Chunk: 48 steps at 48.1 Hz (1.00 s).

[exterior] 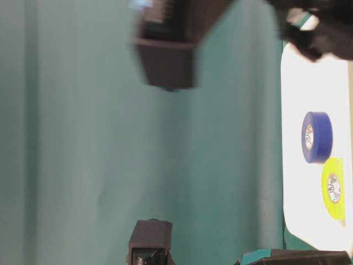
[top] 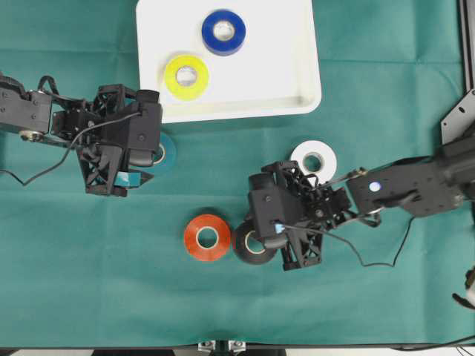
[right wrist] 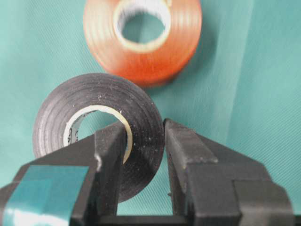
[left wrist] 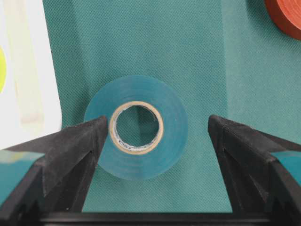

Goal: Put the tape alternately from left to right into the white case.
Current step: 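Carry the black roll with the right gripper into the tray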

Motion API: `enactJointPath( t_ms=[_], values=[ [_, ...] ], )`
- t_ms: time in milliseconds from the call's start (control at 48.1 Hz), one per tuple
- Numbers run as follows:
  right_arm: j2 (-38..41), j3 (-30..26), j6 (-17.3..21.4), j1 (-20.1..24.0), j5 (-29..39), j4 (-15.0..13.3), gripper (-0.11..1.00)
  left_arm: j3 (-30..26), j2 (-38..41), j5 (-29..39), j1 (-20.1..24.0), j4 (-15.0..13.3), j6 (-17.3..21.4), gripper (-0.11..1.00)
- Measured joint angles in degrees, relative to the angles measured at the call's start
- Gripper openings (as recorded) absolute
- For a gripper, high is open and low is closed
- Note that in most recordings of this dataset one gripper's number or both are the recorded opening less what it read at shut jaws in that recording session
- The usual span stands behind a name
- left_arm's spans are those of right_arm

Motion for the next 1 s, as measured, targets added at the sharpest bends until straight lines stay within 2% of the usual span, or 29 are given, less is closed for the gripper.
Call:
enactJointPath(
  t_ms=[270,436,706,997],
  values=[
    [-3.08,0.0,-0.62,-0.09,0.62,-0.35,0.25,0.0,-0.09,-0.09,0.0,0.0,0.0,0.77],
    [-3.16,0.0,-0.53,-1.23,1.67,-2.02,0.25,0.0,-0.09,0.0,0.09,0.09,0.0,0.77],
    [-3.6,1.05,-0.53,-8.53,5.8,-4.75,0.25,0.18,-0.09,0.0,0.09,0.0,0.0,0.77],
    [-7.29,3.34,-0.44,-16.26,6.59,-6.86,0.25,0.26,0.0,-0.09,0.09,0.0,0.0,0.77]
  ],
)
